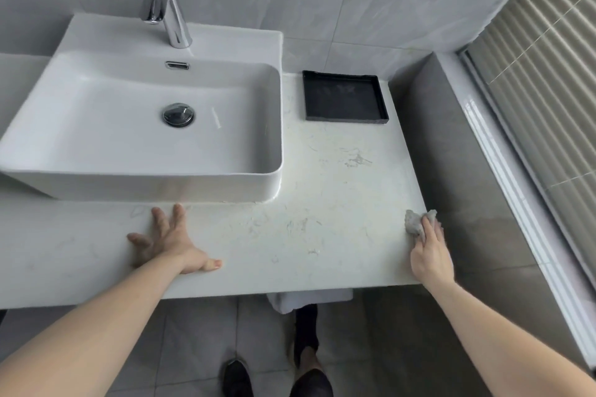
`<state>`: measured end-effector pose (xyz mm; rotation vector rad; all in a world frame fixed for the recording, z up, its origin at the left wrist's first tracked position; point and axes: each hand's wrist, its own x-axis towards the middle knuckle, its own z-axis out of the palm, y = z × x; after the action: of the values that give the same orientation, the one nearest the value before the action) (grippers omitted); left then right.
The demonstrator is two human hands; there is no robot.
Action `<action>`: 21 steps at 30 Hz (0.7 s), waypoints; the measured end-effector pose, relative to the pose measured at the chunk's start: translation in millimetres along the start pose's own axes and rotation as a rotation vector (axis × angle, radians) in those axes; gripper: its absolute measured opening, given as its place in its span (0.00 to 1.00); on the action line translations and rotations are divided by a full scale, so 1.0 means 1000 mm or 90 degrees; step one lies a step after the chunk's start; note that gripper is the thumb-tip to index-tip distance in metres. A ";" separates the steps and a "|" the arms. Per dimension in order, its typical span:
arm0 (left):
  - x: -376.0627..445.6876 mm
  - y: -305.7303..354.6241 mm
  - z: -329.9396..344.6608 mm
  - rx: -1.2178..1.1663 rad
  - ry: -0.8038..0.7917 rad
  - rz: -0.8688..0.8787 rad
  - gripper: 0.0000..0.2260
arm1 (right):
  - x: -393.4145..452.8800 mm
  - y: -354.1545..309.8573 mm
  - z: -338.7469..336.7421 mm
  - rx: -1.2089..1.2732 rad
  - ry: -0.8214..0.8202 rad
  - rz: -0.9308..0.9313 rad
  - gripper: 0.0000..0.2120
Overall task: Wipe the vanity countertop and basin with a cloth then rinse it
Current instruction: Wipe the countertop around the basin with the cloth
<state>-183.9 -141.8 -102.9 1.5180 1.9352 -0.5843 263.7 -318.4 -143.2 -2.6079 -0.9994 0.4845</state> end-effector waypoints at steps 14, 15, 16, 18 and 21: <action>-0.019 -0.009 0.039 -0.094 0.072 0.051 0.55 | -0.081 -0.144 0.105 -0.139 -0.175 -0.463 0.30; -0.017 -0.010 0.041 -0.101 0.072 0.054 0.54 | -0.077 -0.133 0.101 -0.137 -0.164 -0.452 0.30; -0.016 -0.010 0.044 -0.103 0.075 0.057 0.53 | -0.071 -0.118 0.095 -0.133 -0.146 -0.431 0.30; -0.014 -0.009 0.048 -0.105 0.080 0.056 0.52 | -0.054 -0.080 0.078 -0.135 -0.096 -0.374 0.30; -0.015 -0.009 0.047 -0.108 0.068 0.058 0.54 | -0.018 -0.017 0.046 -0.113 -0.055 -0.246 0.29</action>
<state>-181.8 -185.9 -126.4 1.5462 1.9296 -0.2978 222.3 -310.9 -173.9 -2.4651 -1.5968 0.4299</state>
